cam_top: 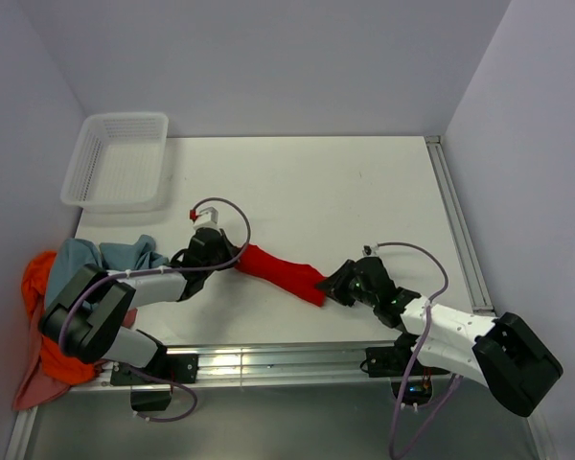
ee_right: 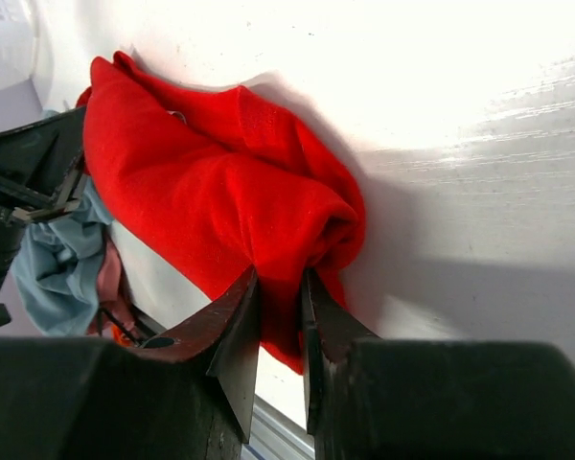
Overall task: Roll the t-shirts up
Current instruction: Place the rolled tshirt into the container
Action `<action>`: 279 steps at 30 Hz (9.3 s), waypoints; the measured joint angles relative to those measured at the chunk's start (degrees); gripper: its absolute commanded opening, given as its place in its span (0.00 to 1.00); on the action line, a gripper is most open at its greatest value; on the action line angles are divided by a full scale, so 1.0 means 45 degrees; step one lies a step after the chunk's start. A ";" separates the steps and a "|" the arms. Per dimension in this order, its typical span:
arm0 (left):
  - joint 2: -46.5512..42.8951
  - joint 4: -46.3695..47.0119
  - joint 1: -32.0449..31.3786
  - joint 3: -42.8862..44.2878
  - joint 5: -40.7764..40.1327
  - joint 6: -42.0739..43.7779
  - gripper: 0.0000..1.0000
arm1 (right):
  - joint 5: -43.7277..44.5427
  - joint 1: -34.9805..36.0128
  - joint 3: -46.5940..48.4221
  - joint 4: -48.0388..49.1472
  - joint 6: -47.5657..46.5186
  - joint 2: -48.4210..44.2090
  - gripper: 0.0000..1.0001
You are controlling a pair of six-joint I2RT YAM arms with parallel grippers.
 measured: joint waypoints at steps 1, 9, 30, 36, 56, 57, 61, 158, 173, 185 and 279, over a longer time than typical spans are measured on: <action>-0.0034 -0.0049 -0.0049 0.0000 -0.0063 -0.0024 0.00 | 0.0005 0.0000 0.0019 -0.0005 -0.0053 0.0010 0.00; -0.0573 -0.2059 -0.0126 0.0850 -0.0563 -0.0117 0.00 | -0.0063 -0.0039 0.1452 -0.0656 -0.1175 0.1190 0.00; -0.0568 -0.5994 0.5095 0.7470 -0.0777 0.1020 0.00 | -0.2050 -0.0223 1.2803 -0.1797 -0.4600 0.8660 0.00; 0.0282 -0.5960 0.7475 0.8029 -0.0529 0.1035 0.00 | -0.2798 0.0078 1.6160 -0.1253 -0.4809 1.1526 0.00; 0.5372 -0.4677 1.0486 0.9593 0.1054 0.0491 0.00 | -0.2905 0.2438 2.5820 -0.2788 -0.6368 1.7699 0.00; 0.5387 -0.4663 1.0482 0.9578 0.1195 0.0461 0.00 | -0.2866 0.2438 2.5815 -0.2939 -0.6460 1.7699 0.00; 0.5314 -0.4255 1.0278 0.9374 0.1583 0.0452 0.00 | -0.2725 0.2365 2.5106 -0.2822 -0.6649 1.7248 0.00; 0.5527 -0.7567 0.5999 1.1395 0.0204 0.1996 0.48 | -0.0636 0.0083 1.8977 -0.7664 -0.9457 1.4037 0.27; 0.4809 -0.7548 0.5940 1.1414 -0.0296 0.2331 0.48 | -0.0345 0.0238 1.8889 -0.8252 -0.9690 1.2891 0.46; 0.4779 -0.7441 0.5061 1.2036 0.0194 0.2778 0.44 | -0.0063 0.0311 1.9278 -0.8801 -0.9908 1.2764 0.22; -0.2909 -0.4745 0.3963 0.1583 0.2021 -0.0709 0.38 | 0.1889 -0.0588 1.0890 -0.4362 -0.5950 0.7888 0.49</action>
